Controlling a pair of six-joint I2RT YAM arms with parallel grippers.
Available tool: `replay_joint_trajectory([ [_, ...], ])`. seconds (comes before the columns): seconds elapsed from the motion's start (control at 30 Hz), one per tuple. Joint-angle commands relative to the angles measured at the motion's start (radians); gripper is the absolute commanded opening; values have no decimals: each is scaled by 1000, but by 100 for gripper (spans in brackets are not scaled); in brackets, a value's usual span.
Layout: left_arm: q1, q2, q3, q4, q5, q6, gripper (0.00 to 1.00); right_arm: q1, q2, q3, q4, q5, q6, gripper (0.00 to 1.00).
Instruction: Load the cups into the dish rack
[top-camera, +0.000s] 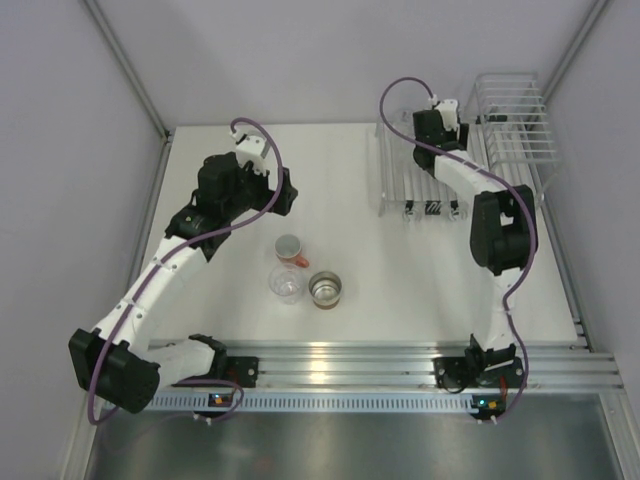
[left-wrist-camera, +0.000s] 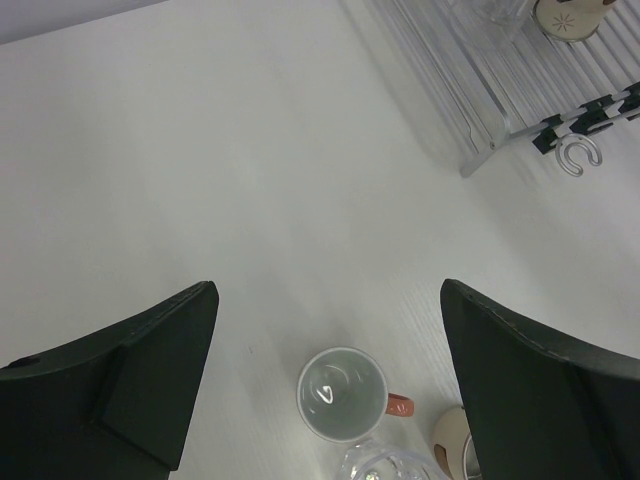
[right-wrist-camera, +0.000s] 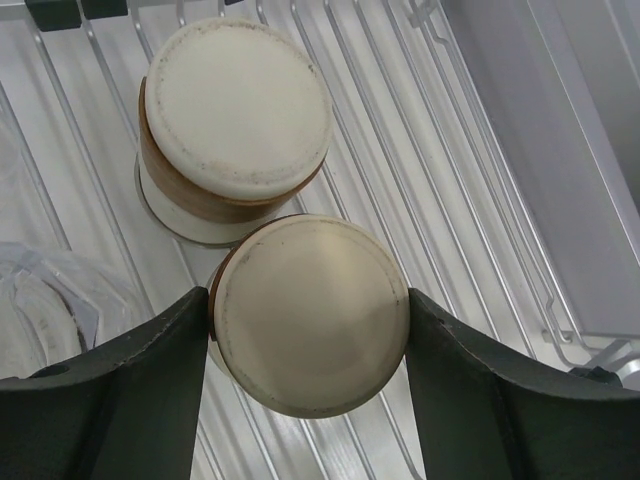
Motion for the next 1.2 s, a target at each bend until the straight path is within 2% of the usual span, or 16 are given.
replay_joint_trajectory([
  [0.0,6,-5,-5,57,0,11,98,-22,29,54,85,22,-7,0],
  [0.83,12,24,-7,57,-8,19,98,-45,87,63,158,-52,77,1],
  [0.93,12,22,-7,57,-8,19,98,-45,81,53,158,-55,79,25],
  [0.97,11,21,-5,57,-6,19,98,-45,78,51,158,-59,79,42],
  [1.07,12,18,-7,57,-6,17,98,-45,70,48,161,-69,71,69],
  [1.1,12,18,-5,55,-11,16,98,-43,67,48,159,-67,66,74],
  [1.13,12,18,-4,57,-11,14,98,-45,66,50,159,-67,65,90],
  [1.17,12,18,-5,57,-12,14,98,-48,63,54,155,-67,60,99],
])
